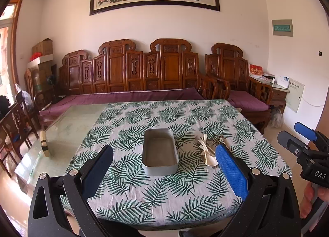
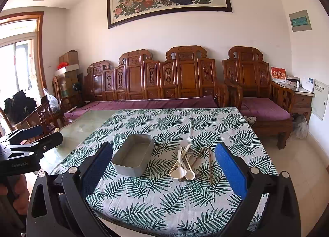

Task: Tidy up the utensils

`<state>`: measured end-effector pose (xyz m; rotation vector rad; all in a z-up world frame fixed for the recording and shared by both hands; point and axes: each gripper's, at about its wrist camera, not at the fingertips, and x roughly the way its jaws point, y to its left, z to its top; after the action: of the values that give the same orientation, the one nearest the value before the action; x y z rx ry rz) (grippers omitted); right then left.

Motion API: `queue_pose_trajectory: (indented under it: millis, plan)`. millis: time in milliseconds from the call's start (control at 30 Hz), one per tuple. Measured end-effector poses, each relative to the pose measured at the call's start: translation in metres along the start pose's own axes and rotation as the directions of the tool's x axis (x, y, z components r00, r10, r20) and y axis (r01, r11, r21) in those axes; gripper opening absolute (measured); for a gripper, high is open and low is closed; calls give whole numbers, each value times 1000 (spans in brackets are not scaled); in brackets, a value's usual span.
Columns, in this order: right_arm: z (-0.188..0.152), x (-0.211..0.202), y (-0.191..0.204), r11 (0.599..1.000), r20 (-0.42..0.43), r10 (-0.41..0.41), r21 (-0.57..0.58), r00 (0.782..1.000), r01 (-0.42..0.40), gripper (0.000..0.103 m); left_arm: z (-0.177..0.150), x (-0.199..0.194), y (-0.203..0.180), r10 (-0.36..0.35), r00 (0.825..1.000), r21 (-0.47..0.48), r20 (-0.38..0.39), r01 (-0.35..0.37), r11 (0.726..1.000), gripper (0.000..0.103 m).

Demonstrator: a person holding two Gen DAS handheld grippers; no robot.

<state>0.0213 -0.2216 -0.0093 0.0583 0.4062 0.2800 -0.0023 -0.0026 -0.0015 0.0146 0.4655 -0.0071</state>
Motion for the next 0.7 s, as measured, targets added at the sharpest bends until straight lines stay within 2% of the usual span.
queue_pose_trajectory:
  millis: [700]
  plan:
    - [-4, -2, -5, 1000, 1, -6, 3, 1000, 6, 100, -3, 4, 1, -8, 1000, -5, -2, 8, 1000, 97]
